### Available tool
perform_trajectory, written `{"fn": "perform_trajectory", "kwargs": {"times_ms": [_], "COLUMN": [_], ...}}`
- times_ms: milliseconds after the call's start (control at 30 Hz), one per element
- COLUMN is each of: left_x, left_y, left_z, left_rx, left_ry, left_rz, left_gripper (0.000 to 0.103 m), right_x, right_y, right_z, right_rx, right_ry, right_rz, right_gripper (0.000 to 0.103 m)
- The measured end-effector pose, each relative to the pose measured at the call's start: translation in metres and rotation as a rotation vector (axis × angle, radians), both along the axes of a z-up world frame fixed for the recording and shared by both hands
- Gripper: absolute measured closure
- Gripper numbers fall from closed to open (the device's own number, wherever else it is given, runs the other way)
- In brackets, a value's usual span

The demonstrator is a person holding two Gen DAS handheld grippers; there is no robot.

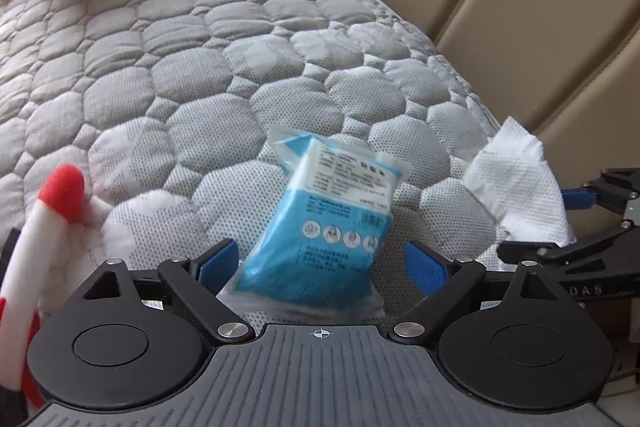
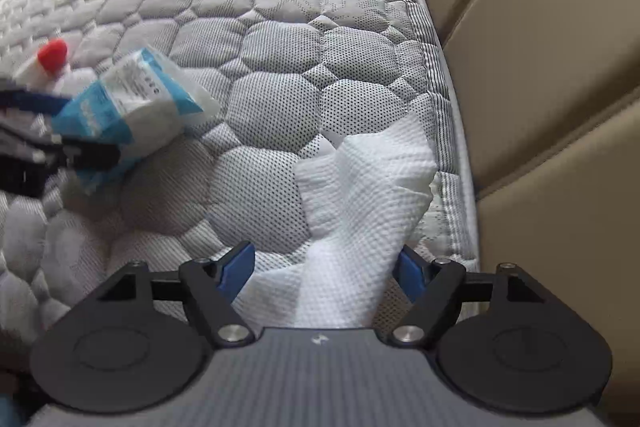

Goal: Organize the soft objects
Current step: 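Hold the blue packet in the left tool while the right tool wipes it with tissue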

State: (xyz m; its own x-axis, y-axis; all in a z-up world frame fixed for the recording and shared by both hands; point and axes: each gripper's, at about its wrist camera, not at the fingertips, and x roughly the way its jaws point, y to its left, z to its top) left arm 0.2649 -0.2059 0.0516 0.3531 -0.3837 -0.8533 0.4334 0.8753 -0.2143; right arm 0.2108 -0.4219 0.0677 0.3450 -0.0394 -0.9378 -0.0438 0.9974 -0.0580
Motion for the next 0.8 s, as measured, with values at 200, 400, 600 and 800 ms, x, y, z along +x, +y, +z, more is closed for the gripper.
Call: {"fn": "perform_trajectory", "kwargs": {"times_ms": [200, 400, 600, 800], "left_x": [-0.020, -0.066, -0.082, -0.029], "left_y": [-0.015, -0.038, -0.051, -0.041], "left_z": [0.006, 0.012, -0.021, -0.017], "left_rx": [0.089, 0.266, 0.451, 0.433], "left_ry": [-0.147, -0.494, -0.606, -0.540], "left_rz": [-0.129, -0.470, -0.759, -0.510], "left_gripper": [0.008, 0.008, 0.008, 0.007], "right_x": [0.022, 0.022, 0.019, 0.025], "right_y": [-0.034, -0.047, -0.041, -0.044], "right_z": [-0.018, -0.019, -0.008, 0.004], "right_rx": [0.138, 0.171, 0.178, 0.448], "right_ry": [0.047, 0.069, 0.057, 0.060], "right_rz": [-0.187, -0.203, -0.176, -0.251], "right_gripper": [0.060, 0.074, 0.096, 0.096]}}
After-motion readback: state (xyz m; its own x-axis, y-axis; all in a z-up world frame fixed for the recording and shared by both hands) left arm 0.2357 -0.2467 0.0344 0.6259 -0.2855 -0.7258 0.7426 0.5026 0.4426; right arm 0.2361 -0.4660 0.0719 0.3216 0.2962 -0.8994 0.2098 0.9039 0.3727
